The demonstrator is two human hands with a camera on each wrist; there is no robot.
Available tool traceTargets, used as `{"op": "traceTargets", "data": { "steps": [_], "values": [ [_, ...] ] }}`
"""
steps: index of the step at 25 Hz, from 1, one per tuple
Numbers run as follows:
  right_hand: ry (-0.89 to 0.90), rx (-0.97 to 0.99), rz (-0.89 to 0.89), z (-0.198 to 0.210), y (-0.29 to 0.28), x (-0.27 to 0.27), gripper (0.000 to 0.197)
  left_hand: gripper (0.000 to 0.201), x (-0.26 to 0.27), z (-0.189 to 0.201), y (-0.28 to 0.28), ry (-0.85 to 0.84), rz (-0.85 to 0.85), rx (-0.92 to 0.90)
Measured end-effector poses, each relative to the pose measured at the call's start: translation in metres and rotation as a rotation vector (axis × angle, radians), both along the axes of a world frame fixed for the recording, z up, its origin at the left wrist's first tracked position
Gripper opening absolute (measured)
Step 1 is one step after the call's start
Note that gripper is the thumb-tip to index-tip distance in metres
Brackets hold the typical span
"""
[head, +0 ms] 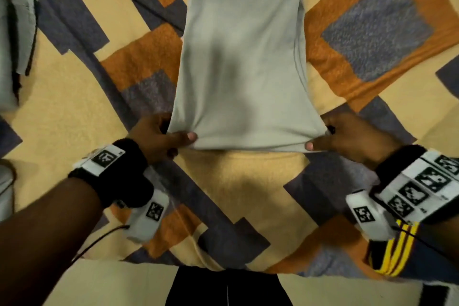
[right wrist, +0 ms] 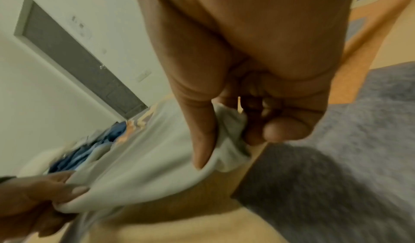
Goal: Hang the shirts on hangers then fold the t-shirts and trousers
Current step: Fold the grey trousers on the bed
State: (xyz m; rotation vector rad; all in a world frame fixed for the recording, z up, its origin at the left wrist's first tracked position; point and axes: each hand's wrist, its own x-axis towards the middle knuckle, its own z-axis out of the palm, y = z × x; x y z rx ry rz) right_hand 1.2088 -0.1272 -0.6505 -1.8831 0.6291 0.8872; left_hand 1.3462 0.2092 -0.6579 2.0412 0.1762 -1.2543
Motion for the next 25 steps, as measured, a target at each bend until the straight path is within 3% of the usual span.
{"op": "traceTargets", "data": {
  "steps": [1,3,7,9,11,15,19,23,25],
  "values": [
    [0.041,0.024,0.05,-0.001,0.004,-0.008,0.023,0.042,-0.01,0.001,0.003,0.051,-0.048,0.019],
    [0.07,0.03,0.004,-0.015,0.011,-0.016,0.04,0.064,-0.021,-0.005,0.007,-0.023,-0.147,0.097],
    [-0.159,-0.157,-0.426,-0.043,0.029,0.021,0.052,0.085,0.011,-0.018,-0.018,-0.242,0.078,-0.008],
    [-0.236,-0.115,-0.578,-0.049,0.041,0.046,0.056,0.08,0.028,-0.021,-0.041,-0.26,0.097,-0.041],
    [-0.24,-0.054,-0.623,-0.052,0.052,0.064,0.062,0.068,0.037,-0.024,-0.057,-0.239,0.167,-0.037],
    [-0.233,0.18,-0.761,-0.037,0.063,0.067,0.04,0.04,0.033,-0.016,-0.066,-0.169,0.283,-0.113],
    [-0.254,0.328,-0.864,0.011,0.061,0.034,0.04,0.043,-0.002,0.023,-0.082,-0.12,0.443,-0.347],
    [-0.217,0.384,-0.828,0.058,0.044,-0.043,0.04,0.076,-0.074,0.049,-0.094,-0.021,0.351,-0.405],
    [-0.166,0.377,-0.821,0.07,0.028,-0.095,0.041,0.081,-0.117,0.059,-0.108,0.052,0.345,-0.468]
  ]
}}
